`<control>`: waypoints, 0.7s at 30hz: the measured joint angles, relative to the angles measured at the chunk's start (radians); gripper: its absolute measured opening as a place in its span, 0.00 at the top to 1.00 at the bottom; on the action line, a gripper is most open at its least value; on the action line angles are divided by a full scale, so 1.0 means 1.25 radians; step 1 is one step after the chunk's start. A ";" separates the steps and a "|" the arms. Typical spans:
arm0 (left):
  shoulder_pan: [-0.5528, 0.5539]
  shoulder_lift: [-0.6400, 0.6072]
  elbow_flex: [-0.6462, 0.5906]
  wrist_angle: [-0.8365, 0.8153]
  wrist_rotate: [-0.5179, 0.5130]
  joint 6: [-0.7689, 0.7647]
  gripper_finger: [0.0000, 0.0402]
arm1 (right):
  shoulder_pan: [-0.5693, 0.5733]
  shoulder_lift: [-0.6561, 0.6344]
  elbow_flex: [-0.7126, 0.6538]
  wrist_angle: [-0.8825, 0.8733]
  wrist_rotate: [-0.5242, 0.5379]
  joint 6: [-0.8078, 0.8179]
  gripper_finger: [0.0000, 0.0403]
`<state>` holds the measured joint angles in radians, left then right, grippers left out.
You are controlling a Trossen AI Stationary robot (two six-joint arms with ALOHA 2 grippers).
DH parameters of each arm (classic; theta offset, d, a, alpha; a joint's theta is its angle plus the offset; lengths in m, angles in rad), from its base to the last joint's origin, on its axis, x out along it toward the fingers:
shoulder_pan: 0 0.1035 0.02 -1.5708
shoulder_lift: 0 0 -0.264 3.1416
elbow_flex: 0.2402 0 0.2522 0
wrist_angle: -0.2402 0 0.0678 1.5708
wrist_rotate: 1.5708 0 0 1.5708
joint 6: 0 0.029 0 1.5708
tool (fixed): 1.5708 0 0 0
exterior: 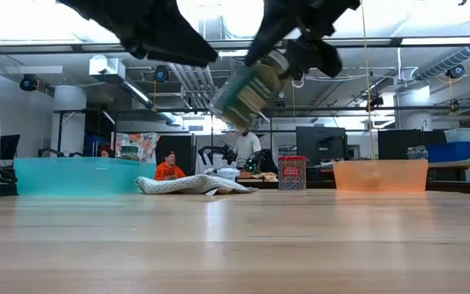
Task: Sort spices by type
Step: Put the green seasoning bottle into the blue bin
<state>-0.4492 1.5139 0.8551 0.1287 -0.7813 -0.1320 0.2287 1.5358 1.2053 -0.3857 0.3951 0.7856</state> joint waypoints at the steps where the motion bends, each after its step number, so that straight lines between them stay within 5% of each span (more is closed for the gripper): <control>1: 0.002 0.005 0.000 -0.001 -0.002 -0.001 0.36 | 0.000 0.004 0.000 0.021 0.001 -0.009 0.52; 13: 0.034 0.067 0.000 0.001 -0.021 0.002 0.31 | 0.004 0.016 0.000 0.157 -0.004 -0.076 0.52; 21: 0.034 0.081 0.000 0.011 -0.041 0.020 0.54 | 0.003 0.016 0.000 0.155 0.000 -0.080 0.52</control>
<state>-0.4073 1.6151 0.8547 0.1421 -0.8322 -0.1066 0.2323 1.5562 1.2053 -0.1925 0.3946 0.6857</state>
